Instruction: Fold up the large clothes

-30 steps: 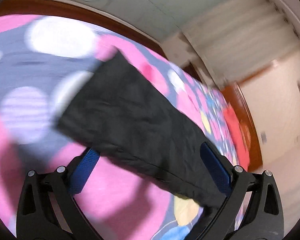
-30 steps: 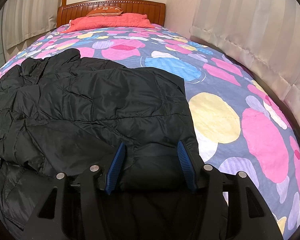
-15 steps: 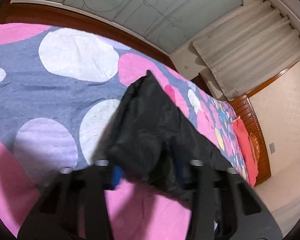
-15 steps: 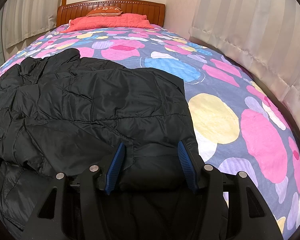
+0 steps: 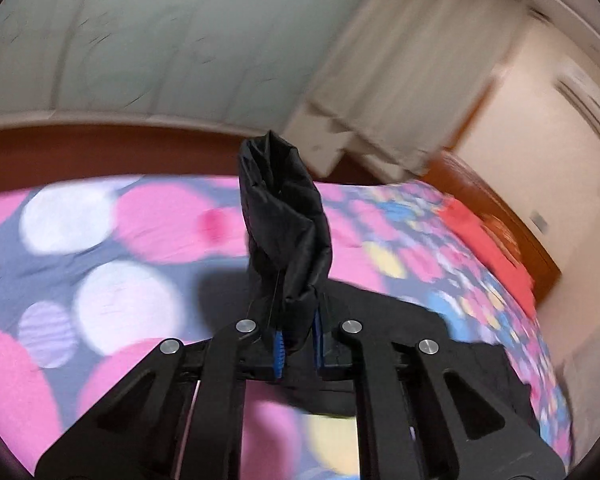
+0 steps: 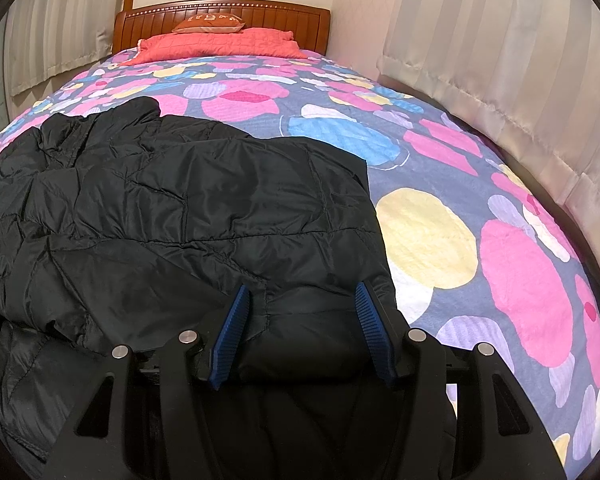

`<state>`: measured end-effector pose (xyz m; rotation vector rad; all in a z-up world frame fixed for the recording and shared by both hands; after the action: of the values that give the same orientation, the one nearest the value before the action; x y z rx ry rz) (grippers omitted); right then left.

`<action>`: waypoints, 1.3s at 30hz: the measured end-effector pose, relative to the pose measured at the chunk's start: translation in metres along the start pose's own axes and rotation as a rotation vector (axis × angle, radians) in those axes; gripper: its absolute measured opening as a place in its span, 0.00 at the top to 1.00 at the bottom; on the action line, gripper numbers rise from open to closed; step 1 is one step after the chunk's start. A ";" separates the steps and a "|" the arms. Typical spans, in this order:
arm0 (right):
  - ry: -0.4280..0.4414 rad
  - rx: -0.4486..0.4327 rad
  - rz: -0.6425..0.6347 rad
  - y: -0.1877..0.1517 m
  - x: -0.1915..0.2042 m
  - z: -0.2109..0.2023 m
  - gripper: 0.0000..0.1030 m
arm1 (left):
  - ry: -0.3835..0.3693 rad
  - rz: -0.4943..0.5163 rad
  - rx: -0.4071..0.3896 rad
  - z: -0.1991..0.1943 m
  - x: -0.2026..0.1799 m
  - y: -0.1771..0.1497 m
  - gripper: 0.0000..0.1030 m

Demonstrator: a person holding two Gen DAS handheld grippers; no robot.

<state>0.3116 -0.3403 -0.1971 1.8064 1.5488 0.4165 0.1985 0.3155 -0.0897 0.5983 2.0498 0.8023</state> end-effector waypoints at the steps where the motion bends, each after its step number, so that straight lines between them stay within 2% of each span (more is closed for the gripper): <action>1: 0.000 0.000 0.000 0.000 0.000 0.000 0.46 | -0.040 0.047 0.007 -0.004 -0.026 -0.006 0.91; 6: -0.001 -0.001 0.001 0.000 -0.001 0.000 0.46 | -0.174 0.209 0.100 0.003 -0.130 -0.052 0.92; 11: 0.000 -0.001 0.002 0.000 -0.001 0.000 0.46 | -0.290 0.415 0.198 0.006 -0.229 -0.134 0.92; 15: 0.001 -0.002 0.005 0.000 -0.001 0.000 0.46 | -0.347 0.518 0.297 0.006 -0.283 -0.205 0.92; 18: 0.005 -0.003 0.008 0.002 -0.005 0.000 0.46 | -0.383 0.587 0.344 0.002 -0.312 -0.250 0.92; 22: 0.007 -0.005 0.009 0.002 -0.004 0.000 0.46 | -0.399 0.648 0.402 0.006 -0.336 -0.295 0.92; 25: 0.010 -0.006 0.011 0.004 -0.005 0.002 0.45 | -0.393 0.693 0.434 0.011 -0.347 -0.321 0.92; 31: 0.008 -0.006 0.010 0.003 -0.003 0.002 0.45 | -0.355 0.755 0.482 0.022 -0.355 -0.353 0.92; 33: 0.007 -0.006 0.009 0.004 -0.004 0.003 0.45 | -0.355 0.765 0.498 0.022 -0.356 -0.357 0.86; 34: 0.006 -0.006 0.009 0.003 -0.002 0.002 0.44 | -0.370 0.764 0.502 0.020 -0.357 -0.356 0.73; 35: 0.006 -0.006 0.009 0.002 0.000 0.002 0.44 | -0.392 0.760 0.508 0.016 -0.358 -0.356 0.53; 37: 0.006 -0.004 0.009 0.003 -0.002 0.004 0.42 | -0.411 0.755 0.498 0.005 -0.360 -0.352 0.32; 39: 0.006 -0.004 0.011 0.002 0.000 0.003 0.42 | -0.429 0.753 0.488 -0.006 -0.361 -0.345 0.32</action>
<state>0.3152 -0.3412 -0.1974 1.8128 1.5421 0.4305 0.3453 -0.1581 -0.1446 1.7189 1.5972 0.4921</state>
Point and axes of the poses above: each gripper's, at about its wrist camera, not at the fingertips, and z roughly the way its jaws point, x to its left, y to its top, the point moved 8 cm from there along z, roughly the way its jaws point, and after that the axes turned 5 degrees about -z, right-handed, at the moved point
